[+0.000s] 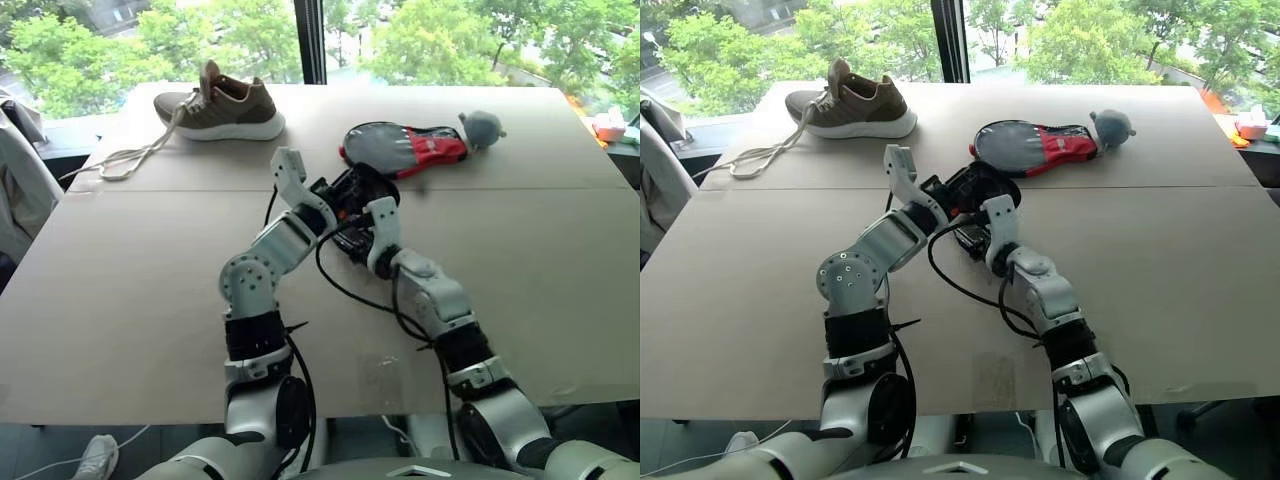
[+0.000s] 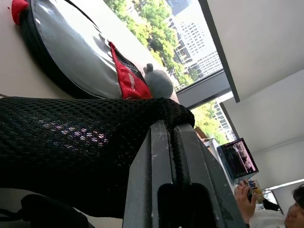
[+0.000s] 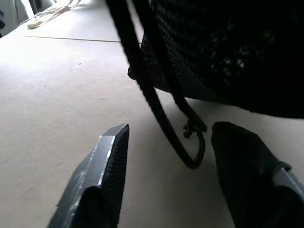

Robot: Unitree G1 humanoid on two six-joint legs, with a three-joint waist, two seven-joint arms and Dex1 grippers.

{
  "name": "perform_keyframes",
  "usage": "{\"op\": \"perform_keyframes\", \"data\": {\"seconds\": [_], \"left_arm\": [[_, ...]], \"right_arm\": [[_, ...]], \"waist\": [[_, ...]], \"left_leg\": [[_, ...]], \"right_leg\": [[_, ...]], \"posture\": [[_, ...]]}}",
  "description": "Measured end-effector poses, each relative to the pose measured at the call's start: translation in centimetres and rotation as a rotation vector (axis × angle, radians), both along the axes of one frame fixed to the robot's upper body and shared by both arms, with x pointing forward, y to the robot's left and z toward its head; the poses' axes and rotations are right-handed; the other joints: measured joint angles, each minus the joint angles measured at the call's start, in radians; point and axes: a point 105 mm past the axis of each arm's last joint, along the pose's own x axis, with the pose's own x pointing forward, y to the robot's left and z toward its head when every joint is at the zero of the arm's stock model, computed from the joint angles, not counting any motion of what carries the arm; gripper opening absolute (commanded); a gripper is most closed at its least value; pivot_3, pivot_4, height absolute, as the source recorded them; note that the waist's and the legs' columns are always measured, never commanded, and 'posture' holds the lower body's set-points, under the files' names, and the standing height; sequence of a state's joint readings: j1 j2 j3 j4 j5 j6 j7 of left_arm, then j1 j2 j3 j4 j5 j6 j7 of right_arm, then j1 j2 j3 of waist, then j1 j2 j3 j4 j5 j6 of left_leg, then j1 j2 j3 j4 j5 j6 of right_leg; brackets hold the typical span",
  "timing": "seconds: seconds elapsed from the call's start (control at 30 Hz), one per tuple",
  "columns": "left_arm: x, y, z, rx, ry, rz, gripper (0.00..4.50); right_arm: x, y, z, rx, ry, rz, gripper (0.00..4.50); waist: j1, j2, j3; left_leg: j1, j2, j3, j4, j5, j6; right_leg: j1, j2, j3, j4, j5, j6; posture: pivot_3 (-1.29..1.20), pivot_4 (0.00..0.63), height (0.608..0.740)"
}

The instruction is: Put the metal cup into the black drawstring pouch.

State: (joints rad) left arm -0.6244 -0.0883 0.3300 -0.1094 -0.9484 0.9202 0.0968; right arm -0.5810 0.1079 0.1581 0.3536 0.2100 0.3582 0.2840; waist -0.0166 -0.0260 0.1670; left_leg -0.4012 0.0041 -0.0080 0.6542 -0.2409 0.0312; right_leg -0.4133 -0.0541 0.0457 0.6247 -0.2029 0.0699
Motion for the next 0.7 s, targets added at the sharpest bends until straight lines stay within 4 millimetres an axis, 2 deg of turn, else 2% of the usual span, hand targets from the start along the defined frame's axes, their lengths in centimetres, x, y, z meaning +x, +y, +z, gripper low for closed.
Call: {"op": "perform_keyframes", "data": {"seconds": [0.07,0.13,0.43,0.5,0.57,0.67,0.7], "left_arm": [[0.0,0.1,0.0,0.000,0.000,0.006,0.00],[0.1,0.1,0.0,0.001,0.004,0.012,0.00],[0.0,0.4,0.2,0.000,0.003,0.030,0.00],[-0.2,0.5,0.2,-0.030,0.015,0.019,0.00],[-0.4,0.8,0.6,-0.113,0.022,0.000,0.00],[-0.6,1.4,0.8,-0.146,0.013,-0.001,0.00],[-0.6,1.4,0.8,-0.147,0.013,0.000,0.28]], "right_arm": [[0.1,0.2,-0.1,0.013,0.003,-0.008,0.43],[0.2,0.2,-0.3,0.022,0.007,-0.016,0.05],[-0.2,-0.6,-0.4,0.047,-0.005,-0.020,0.05],[-0.6,-1.3,-0.3,0.049,-0.014,-0.019,0.05],[-0.9,-3.1,-0.1,0.018,-0.037,-0.032,0.05],[-1.3,-5.5,0.9,-0.032,-0.089,-0.058,0.05],[-1.4,-5.7,1.0,-0.034,-0.095,-0.061,0.02]], "waist": [[0.000,0.000,0.000],[0.000,0.000,0.000],[0.002,0.000,0.000],[0.003,0.000,0.000],[0.003,0.000,0.000],[0.003,0.000,0.000],[0.003,0.000,0.000]], "left_leg": [[0.000,0.000,0.000,0.000,0.000,0.000],[0.000,0.000,0.000,0.000,0.000,0.000],[0.000,0.000,-0.001,-0.001,0.000,0.000],[-0.001,0.000,-0.003,-0.001,0.000,0.000],[-0.001,-0.001,-0.004,-0.001,0.000,0.000],[-0.001,-0.001,-0.002,-0.001,0.000,0.000],[-0.001,-0.001,-0.002,-0.001,0.000,0.000]], "right_leg": [[0.000,0.000,0.000,0.000,0.000,0.000],[0.000,0.000,0.000,0.000,0.000,0.000],[0.000,0.000,0.000,0.000,0.000,0.000],[0.000,-0.001,0.000,-0.001,0.000,0.000],[0.000,-0.002,0.000,-0.001,0.000,0.000],[0.000,-0.001,0.000,-0.001,0.000,0.000],[0.000,-0.001,0.000,-0.001,0.000,0.000]], "posture": [[0.00,0.150,0.740],[0.00,0.150,0.740],[0.00,0.150,0.740],[0.00,0.150,0.740],[0.00,0.150,0.740],[0.00,0.150,0.740],[0.00,0.150,0.740]]}}
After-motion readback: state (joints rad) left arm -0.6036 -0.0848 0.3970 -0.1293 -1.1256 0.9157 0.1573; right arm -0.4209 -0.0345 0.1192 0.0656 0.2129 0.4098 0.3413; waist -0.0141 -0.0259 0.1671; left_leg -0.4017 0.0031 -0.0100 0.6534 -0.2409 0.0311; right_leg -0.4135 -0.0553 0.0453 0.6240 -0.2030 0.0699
